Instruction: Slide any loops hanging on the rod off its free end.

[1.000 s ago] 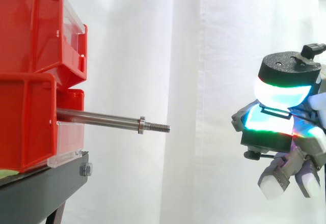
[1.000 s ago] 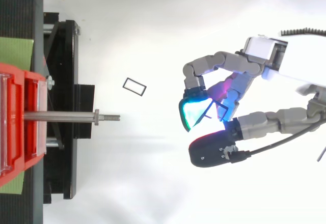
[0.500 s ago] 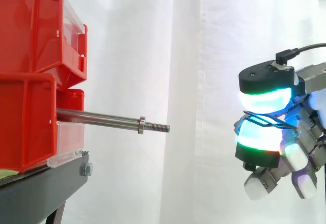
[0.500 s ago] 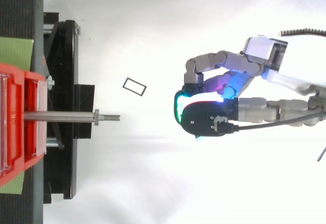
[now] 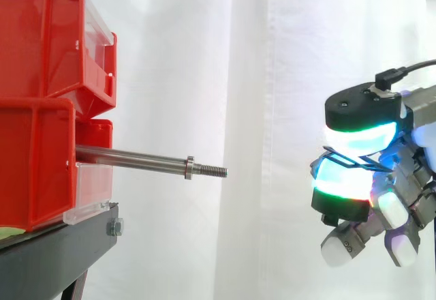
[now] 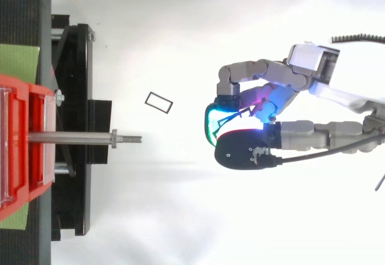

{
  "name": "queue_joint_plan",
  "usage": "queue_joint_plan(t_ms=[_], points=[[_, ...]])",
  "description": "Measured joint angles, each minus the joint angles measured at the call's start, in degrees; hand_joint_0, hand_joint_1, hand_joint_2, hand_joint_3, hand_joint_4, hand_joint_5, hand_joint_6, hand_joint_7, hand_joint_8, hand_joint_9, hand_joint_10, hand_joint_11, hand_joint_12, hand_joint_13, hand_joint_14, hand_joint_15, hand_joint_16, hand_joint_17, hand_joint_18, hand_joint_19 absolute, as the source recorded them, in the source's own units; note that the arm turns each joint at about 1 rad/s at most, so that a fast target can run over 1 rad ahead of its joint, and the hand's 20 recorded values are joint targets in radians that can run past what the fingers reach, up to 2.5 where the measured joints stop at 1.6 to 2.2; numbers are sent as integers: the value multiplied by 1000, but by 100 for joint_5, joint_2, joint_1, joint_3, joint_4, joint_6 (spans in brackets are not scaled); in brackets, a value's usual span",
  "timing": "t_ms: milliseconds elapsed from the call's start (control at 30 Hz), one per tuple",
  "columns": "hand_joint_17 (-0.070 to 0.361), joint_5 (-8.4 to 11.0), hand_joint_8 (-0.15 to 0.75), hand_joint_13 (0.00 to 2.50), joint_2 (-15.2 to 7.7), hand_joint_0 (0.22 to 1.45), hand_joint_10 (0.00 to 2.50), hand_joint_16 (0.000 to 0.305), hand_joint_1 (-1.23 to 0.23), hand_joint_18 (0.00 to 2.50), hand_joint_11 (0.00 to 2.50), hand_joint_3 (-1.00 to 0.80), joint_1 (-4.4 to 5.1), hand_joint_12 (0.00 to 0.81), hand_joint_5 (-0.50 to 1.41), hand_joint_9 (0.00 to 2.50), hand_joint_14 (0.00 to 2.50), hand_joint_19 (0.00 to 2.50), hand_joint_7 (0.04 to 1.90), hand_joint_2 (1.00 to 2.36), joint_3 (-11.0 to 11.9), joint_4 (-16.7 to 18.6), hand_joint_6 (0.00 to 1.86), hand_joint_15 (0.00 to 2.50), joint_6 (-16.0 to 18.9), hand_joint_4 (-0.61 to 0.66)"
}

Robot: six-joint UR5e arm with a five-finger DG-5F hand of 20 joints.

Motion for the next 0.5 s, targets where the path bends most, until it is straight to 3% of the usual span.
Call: queue_joint_plan(t_ms=[200,333,500], points=[[134,0,287,577,2,575,13,60,-700,792,386,-9,0,383,-44,1044,0,420,1523,1012,0,2,531,18,0,178],[120,-1,264,528,0,564,14,53,-783,728,411,-166,0,356,-85,948,0,440,1481,1016,0,1,551,30,0,161],[112,-7,254,512,1,574,16,50,-827,702,434,-223,0,335,-103,925,1,444,1488,1018,0,7,583,30,-1,141]])
